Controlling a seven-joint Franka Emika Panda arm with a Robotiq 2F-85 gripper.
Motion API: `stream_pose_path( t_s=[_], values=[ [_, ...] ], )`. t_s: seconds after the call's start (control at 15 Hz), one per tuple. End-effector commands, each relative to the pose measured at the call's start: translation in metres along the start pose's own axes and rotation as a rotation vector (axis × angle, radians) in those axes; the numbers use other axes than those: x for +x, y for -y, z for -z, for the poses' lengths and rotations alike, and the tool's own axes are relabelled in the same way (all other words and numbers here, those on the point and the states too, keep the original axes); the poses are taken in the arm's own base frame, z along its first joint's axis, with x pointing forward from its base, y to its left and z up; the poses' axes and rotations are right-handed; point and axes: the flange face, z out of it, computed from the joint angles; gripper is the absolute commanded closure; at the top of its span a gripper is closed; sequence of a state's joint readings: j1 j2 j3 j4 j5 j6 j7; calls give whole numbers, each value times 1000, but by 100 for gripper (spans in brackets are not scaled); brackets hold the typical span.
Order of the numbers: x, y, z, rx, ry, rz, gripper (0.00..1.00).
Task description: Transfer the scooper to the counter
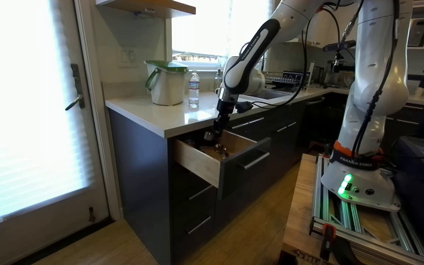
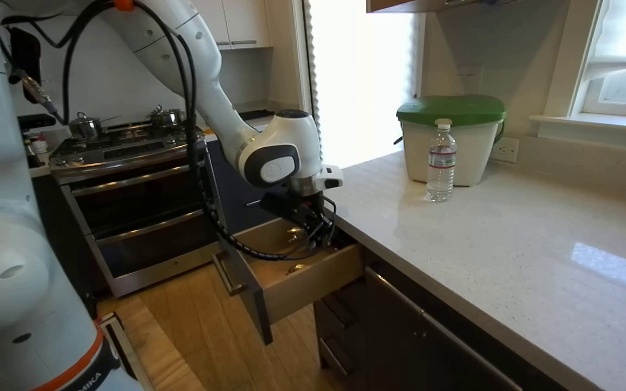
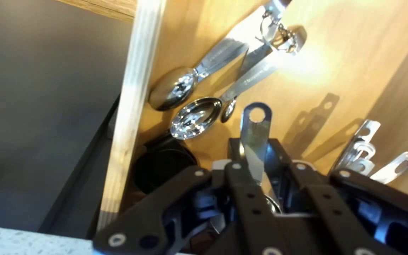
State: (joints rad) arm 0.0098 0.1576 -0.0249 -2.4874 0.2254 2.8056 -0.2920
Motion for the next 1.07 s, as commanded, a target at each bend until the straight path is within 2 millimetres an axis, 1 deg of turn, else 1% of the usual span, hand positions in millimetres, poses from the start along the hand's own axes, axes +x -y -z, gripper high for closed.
stream_pose_path(
  t_s=[0.0,0.27,0.6,0.73,1.0],
  values=[
    [-22,11,24,-60,12,56,95],
    [-35,21,38,-110,46,119,95],
    [-50,36,53,-130,90,172,95],
    [-54,41,63,-138,96,180,95],
    [-50,47,88,-149,96,120,95]
  ],
)
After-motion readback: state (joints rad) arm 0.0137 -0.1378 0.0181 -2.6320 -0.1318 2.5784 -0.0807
